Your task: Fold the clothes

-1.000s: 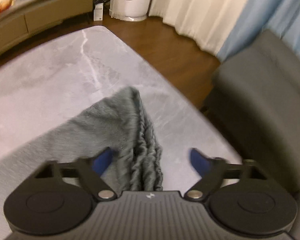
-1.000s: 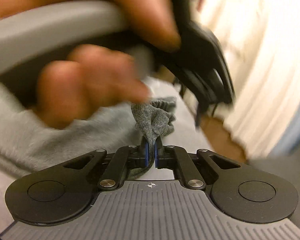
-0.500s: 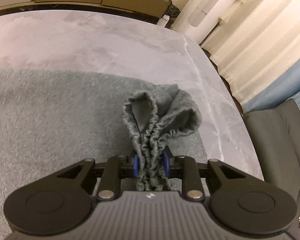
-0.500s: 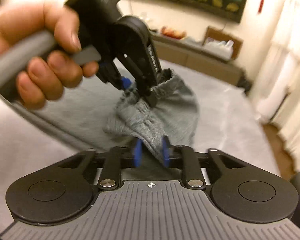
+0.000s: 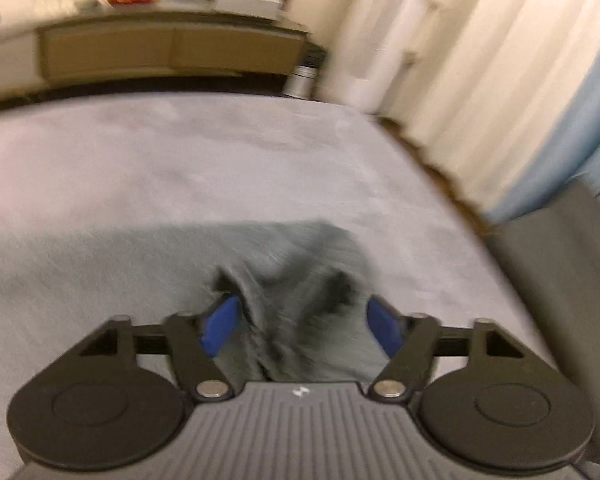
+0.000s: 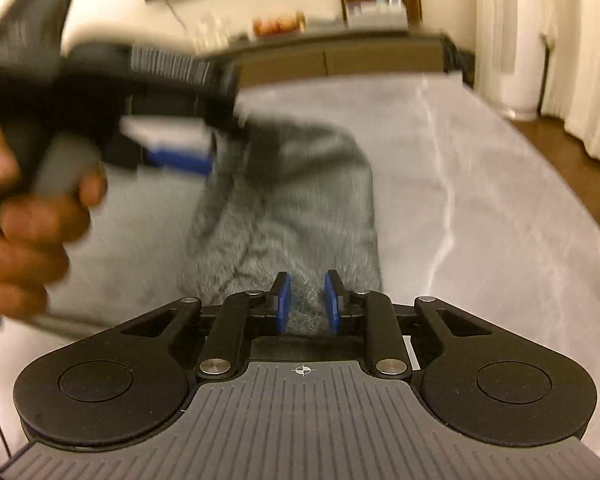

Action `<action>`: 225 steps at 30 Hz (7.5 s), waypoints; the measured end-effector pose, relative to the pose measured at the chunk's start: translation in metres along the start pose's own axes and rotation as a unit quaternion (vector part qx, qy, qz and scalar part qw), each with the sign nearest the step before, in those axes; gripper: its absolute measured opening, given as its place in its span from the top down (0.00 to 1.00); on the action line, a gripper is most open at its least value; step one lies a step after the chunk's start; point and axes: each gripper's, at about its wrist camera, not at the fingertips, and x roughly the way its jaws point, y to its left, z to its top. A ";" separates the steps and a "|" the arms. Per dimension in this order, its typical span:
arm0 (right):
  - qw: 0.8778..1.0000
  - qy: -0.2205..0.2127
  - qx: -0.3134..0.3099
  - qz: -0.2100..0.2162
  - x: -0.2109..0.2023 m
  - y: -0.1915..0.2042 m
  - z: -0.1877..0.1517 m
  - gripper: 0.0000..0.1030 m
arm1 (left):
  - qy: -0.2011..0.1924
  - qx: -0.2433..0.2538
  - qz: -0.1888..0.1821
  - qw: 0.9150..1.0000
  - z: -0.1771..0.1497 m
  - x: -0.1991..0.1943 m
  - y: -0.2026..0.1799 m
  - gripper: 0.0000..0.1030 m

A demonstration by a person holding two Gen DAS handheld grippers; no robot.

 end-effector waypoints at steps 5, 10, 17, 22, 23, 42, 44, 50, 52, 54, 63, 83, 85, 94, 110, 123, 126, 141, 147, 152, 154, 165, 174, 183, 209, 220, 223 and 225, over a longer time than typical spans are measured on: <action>1.000 -0.004 -0.013 -0.004 -0.002 0.003 -0.005 0.76 | 0.033 -0.085 0.014 0.996 0.006 0.021 0.034 0.79; 1.000 -0.003 -0.010 0.006 -0.005 -0.002 -0.008 0.72 | 0.004 -0.065 -0.013 0.998 0.003 -0.012 0.027 0.70; 0.998 -0.019 0.060 0.002 -0.011 -0.023 -0.007 0.34 | 0.009 0.014 -0.060 0.998 -0.025 -0.043 -0.015 0.57; 0.995 -0.023 0.095 -0.009 -0.012 -0.034 -0.010 0.39 | 0.040 0.050 -0.015 0.998 -0.051 -0.022 -0.021 0.59; 0.994 -0.024 0.102 -0.012 -0.012 -0.036 -0.010 0.38 | 0.042 0.042 -0.019 0.998 -0.048 -0.026 -0.020 0.57; 0.984 -0.156 -0.089 -0.012 -0.046 0.050 -0.010 0.88 | 0.118 0.179 0.002 0.977 0.012 0.000 -0.056 0.92; 0.983 -0.153 -0.086 -0.044 -0.039 0.052 -0.009 0.36 | 0.099 0.146 -0.013 0.984 0.016 -0.016 -0.036 0.92; 0.989 -0.094 -0.111 -0.023 -0.012 0.075 -0.007 0.60 | 0.049 0.051 -0.050 0.996 0.021 -0.068 0.034 0.92; 0.985 -0.092 -0.147 -0.016 -0.010 0.094 -0.008 0.91 | 0.039 0.016 -0.052 0.998 0.016 -0.082 0.066 0.92; 0.976 -0.098 -0.192 -0.015 -0.010 0.118 -0.012 0.91 | 0.033 -0.020 -0.050 0.998 0.007 -0.087 0.101 0.92; 0.922 -0.093 -0.371 -0.059 0.020 0.230 -0.033 0.92 | 0.032 -0.112 -0.042 0.992 -0.027 -0.085 0.191 0.90; 0.898 -0.088 -0.430 0.004 0.022 0.236 -0.048 0.92 | -0.028 -0.150 -0.035 0.988 -0.067 -0.124 0.229 0.94; 0.897 -0.083 -0.433 0.011 0.022 0.237 -0.050 0.92 | -0.027 -0.149 -0.017 0.988 -0.069 -0.123 0.229 0.94; 0.908 -0.090 -0.408 0.023 0.025 0.248 -0.048 0.92 | -0.030 -0.130 0.045 0.990 -0.058 -0.117 0.223 0.92; 0.960 -0.118 -0.223 0.120 -0.022 0.199 0.001 0.66 | -0.062 -0.050 0.011 0.997 -0.048 -0.156 0.195 0.84; 0.990 -0.039 -0.116 0.070 0.036 0.155 0.063 0.82 | -0.030 -0.036 -0.023 0.999 -0.102 -0.157 0.167 0.80; 0.990 -0.036 -0.118 0.068 0.076 0.160 0.096 0.81 | -0.008 -0.028 -0.035 0.999 -0.120 -0.159 0.168 0.80; 0.991 0.049 -0.090 0.090 0.075 0.155 0.062 0.81 | -0.009 -0.057 -0.016 0.998 -0.132 -0.150 0.184 0.66; 0.994 0.054 -0.062 0.073 0.069 0.149 0.038 0.77 | 0.015 -0.064 0.010 0.998 -0.124 -0.157 0.179 0.42; 0.993 0.043 -0.085 0.063 0.061 0.155 0.018 0.76 | 0.040 -0.057 0.043 0.997 -0.107 -0.150 0.179 0.42; 0.995 0.036 -0.072 0.052 0.049 0.153 0.018 0.65 | 0.025 -0.039 0.046 0.998 -0.088 -0.156 0.170 0.35; 0.996 -0.006 -0.082 0.020 0.029 0.166 0.008 0.96 | 0.083 0.083 0.019 0.993 0.015 -0.083 0.085 0.08; 0.978 -0.112 -0.174 0.020 -0.006 0.206 -0.003 0.94 | 0.137 0.137 0.081 0.978 0.016 -0.033 0.081 0.94; 0.997 -0.017 -0.063 0.040 0.031 0.180 0.006 0.82 | 0.101 0.059 0.012 0.993 0.047 -0.057 0.090 0.94; 0.902 -0.065 -0.426 0.017 0.099 0.541 -0.009 0.91 | -0.041 -0.171 -0.064 0.982 -0.064 -0.203 0.433 0.94; 0.815 -0.022 -0.578 0.034 0.106 0.459 -0.021 0.90 | -0.077 -0.268 -0.034 0.960 -0.135 -0.256 0.390 0.86; 0.815 -0.015 -0.580 0.010 0.098 0.444 -0.021 0.91 | -0.104 -0.279 -0.035 0.954 -0.153 -0.271 0.393 0.86; 0.821 -0.025 -0.570 0.002 0.089 0.439 -0.023 0.91 | -0.105 -0.293 -0.059 0.948 -0.159 -0.273 0.403 0.86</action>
